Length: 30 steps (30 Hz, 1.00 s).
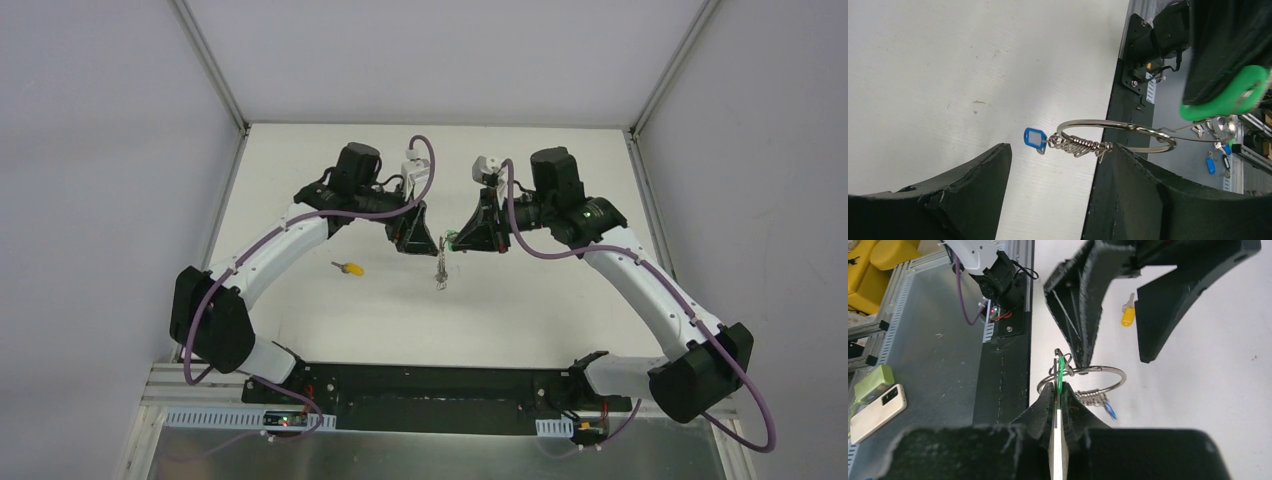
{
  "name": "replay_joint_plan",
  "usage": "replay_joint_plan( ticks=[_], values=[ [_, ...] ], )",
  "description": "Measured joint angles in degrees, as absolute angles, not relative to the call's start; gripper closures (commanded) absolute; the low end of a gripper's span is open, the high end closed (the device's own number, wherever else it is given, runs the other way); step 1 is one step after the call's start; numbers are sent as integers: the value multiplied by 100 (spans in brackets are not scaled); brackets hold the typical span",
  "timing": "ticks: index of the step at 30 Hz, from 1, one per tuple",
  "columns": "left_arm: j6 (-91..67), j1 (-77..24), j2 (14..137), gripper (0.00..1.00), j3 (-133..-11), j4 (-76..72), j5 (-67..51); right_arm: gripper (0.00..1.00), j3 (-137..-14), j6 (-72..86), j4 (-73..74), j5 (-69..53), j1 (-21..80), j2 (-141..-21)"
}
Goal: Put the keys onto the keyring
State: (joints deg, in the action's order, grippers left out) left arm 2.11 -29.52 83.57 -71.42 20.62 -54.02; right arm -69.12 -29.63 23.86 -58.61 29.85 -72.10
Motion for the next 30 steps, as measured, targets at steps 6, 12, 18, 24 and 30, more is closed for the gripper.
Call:
replay_joint_plan(
  ticks=[6,12,18,24,30],
  values=[
    [193,-2952,8285,24,-6584,1157,-5489,100,-6912,-2939,2386,-6285,2919,-7212],
    [150,-2993,8270,26,-6534,469,-5559,100,-6912,-2895,2383,-6462,2869,-7223],
    [34,-3129,8337,42,-6514,-25,-5784,100,-6912,-2851,2377,-6541,2869,-7238],
    [-357,-3159,8368,43,-6265,-569,-6051,100,-6912,-2799,2303,-6543,2838,-7238],
    [-915,-3157,8425,41,-5867,-1295,-6191,100,-6912,-2755,2248,-6541,2764,-7238]
  ],
)
